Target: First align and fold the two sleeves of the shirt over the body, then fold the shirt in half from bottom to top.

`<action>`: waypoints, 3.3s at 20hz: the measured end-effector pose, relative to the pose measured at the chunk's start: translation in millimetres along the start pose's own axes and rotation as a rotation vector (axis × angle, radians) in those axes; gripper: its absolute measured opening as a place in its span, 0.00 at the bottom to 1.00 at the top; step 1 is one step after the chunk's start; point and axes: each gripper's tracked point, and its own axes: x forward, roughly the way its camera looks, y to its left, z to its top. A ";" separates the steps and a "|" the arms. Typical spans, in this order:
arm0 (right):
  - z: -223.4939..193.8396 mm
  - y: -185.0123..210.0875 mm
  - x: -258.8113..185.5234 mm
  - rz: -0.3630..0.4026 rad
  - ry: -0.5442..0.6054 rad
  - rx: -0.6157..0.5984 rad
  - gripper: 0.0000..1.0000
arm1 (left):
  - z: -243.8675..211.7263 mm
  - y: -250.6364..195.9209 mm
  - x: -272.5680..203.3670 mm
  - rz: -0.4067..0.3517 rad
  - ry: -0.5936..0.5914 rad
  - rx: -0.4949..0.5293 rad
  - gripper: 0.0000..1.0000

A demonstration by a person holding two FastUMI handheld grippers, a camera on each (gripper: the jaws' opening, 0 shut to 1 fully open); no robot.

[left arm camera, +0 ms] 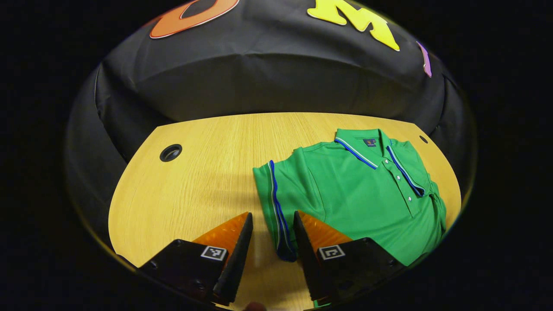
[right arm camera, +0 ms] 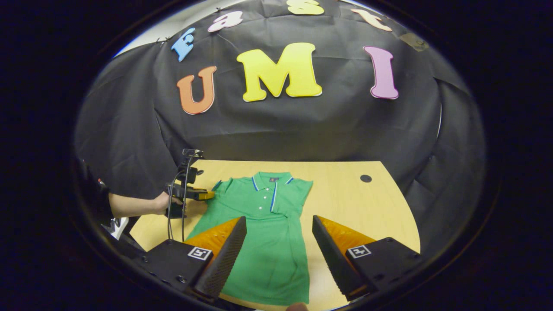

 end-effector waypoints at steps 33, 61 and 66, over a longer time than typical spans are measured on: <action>-22.4 -60.1 -42.5 -0.107 -0.032 0.111 0.98 | 74.6 -138.3 -36.5 -0.054 -0.033 -0.003 0.04; -63.8 -42.6 3.8 -0.096 0.103 -0.040 0.98 | -14.9 -131.9 -188.7 0.033 -0.090 -0.031 0.99; -101.3 -23.2 4.5 -0.003 0.186 -0.118 0.98 | -97.0 -117.9 -238.0 0.041 -0.001 0.024 0.99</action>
